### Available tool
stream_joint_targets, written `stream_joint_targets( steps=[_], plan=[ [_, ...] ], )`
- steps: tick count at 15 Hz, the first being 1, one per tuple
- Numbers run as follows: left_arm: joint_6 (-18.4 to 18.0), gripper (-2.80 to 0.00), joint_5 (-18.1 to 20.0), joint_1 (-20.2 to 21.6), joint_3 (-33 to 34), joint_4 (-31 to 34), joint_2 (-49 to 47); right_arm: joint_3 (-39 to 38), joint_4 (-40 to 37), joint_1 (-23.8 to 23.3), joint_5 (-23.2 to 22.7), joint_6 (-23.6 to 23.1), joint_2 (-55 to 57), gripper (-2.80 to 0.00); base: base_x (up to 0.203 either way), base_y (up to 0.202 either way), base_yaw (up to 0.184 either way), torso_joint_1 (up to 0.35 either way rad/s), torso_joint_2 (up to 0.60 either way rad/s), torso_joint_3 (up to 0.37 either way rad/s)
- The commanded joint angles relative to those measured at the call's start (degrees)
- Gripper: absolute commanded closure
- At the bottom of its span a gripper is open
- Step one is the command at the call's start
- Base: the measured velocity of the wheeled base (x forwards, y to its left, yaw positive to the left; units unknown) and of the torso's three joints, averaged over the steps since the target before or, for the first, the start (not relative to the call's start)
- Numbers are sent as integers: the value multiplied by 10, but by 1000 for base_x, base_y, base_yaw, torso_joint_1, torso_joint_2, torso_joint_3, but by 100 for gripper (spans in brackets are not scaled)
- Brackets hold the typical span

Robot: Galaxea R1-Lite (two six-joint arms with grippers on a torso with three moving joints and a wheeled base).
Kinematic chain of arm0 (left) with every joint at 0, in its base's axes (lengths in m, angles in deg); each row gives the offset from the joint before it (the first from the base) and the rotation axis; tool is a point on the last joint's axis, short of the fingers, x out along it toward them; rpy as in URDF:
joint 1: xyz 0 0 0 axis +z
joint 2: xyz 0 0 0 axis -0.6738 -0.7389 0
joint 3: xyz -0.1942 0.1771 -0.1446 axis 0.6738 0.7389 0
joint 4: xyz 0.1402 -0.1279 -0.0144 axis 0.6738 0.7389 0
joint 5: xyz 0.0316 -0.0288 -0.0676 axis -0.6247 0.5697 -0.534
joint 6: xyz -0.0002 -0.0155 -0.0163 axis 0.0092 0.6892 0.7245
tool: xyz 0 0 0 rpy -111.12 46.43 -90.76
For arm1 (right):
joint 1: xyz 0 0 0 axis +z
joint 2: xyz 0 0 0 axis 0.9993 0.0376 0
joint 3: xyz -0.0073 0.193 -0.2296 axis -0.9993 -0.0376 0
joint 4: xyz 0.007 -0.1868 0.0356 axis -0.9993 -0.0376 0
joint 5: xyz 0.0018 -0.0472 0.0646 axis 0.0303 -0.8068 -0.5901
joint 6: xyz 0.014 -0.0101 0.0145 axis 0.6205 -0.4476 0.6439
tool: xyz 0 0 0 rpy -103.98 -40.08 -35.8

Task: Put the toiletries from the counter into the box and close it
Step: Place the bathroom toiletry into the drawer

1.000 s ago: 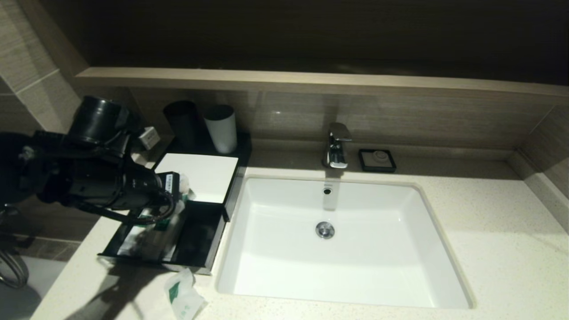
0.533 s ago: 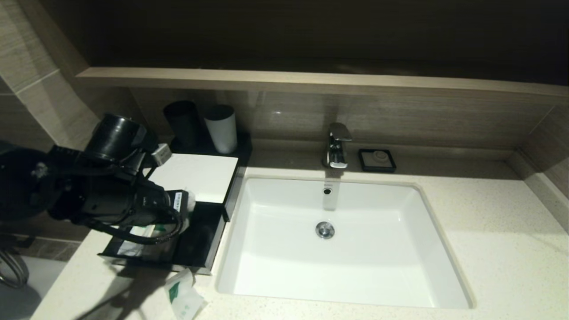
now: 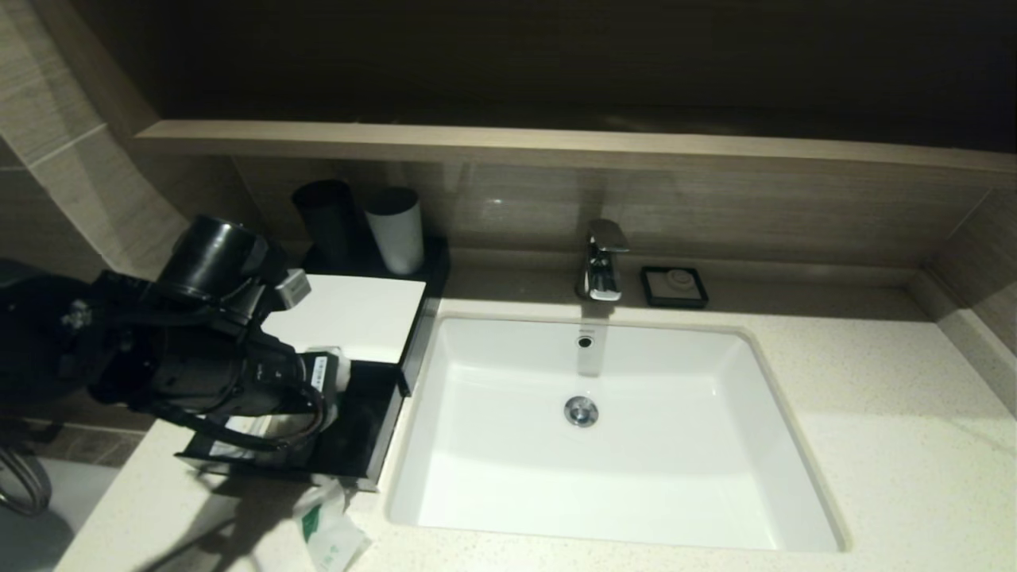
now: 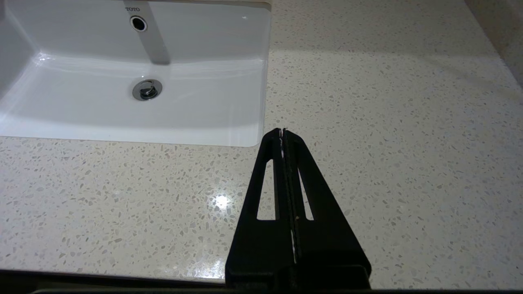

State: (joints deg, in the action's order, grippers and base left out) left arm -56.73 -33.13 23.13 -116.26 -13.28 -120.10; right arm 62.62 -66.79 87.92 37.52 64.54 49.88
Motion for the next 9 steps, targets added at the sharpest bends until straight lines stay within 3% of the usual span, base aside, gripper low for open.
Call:
stream_joint_targets(
  steps=[1, 9],
  plan=[
    [1, 0, -1, -5, -1, 2, -7, 0, 0, 0, 0, 0, 0, 0, 0, 0, 0, 0, 0, 0],
    [0, 0, -9, -5, 9, -1, -27, 0, 0, 0, 0, 0, 0, 0, 0, 0, 0, 0, 0, 0]
  ],
)
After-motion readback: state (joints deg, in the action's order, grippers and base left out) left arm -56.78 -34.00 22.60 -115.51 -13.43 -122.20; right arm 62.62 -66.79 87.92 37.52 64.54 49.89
